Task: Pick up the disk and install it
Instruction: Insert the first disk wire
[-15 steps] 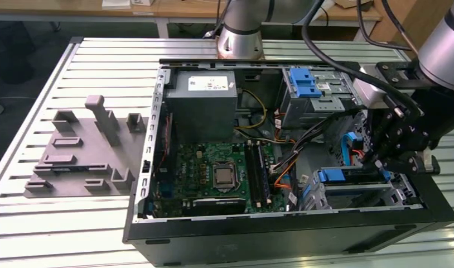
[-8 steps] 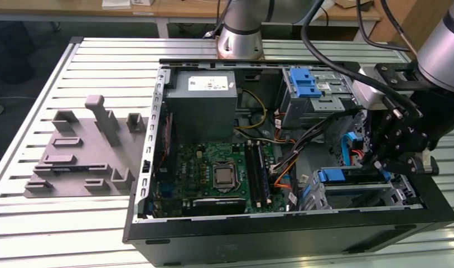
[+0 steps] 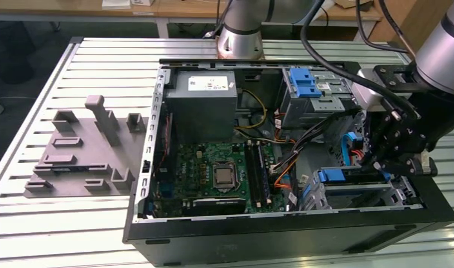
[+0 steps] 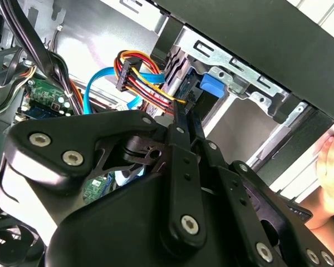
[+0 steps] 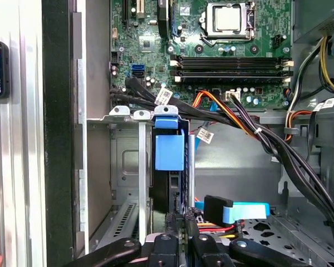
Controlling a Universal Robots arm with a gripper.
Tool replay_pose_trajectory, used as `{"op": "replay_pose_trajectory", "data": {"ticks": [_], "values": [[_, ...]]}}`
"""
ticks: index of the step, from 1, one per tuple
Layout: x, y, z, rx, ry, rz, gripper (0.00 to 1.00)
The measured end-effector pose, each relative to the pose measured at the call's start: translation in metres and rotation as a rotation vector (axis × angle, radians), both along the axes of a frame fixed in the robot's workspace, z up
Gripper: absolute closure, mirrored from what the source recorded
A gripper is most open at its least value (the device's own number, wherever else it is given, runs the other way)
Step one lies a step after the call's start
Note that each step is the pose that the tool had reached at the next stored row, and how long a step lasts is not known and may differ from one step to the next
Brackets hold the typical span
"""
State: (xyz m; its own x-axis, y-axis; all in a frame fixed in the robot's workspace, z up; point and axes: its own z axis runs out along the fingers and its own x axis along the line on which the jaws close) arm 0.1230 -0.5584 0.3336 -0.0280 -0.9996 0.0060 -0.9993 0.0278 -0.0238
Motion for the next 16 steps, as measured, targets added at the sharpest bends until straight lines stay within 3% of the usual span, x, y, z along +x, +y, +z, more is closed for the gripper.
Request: {"op": "replay_pose_trajectory", "data": {"ticks": [16], "values": [[0.0001, 0.0000, -0.0059, -0.0004, 0.0026, 0.000, 0.84]]}}
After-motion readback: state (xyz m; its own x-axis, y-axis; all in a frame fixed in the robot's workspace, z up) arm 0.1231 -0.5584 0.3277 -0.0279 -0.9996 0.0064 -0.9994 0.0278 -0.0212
